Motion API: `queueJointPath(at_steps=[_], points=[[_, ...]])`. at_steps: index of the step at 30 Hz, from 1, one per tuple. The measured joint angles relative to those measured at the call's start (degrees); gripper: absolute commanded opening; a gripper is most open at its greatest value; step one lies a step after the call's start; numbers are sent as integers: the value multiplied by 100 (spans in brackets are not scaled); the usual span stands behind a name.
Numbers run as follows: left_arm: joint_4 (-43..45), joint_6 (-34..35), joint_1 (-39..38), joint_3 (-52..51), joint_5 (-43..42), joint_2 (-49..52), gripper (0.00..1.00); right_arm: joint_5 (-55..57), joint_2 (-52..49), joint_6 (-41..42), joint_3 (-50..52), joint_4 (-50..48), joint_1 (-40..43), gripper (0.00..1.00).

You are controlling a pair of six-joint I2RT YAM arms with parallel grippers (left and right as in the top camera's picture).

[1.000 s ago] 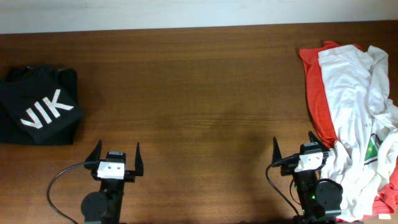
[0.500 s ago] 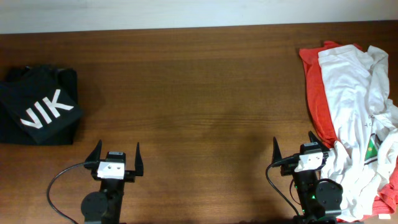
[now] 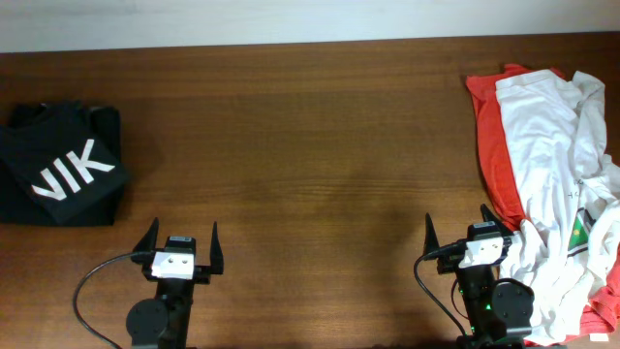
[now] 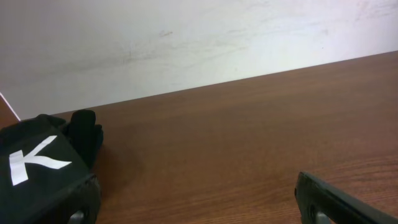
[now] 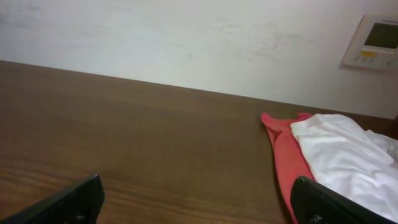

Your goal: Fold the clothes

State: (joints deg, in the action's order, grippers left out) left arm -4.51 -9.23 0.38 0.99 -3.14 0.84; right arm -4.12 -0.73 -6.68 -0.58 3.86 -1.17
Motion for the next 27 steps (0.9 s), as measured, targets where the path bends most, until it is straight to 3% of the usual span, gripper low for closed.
queueJointPath(at_steps=[27], points=[[0, 48, 0, 0, 0, 0, 99, -26, 0, 72, 0, -2, 0, 99]])
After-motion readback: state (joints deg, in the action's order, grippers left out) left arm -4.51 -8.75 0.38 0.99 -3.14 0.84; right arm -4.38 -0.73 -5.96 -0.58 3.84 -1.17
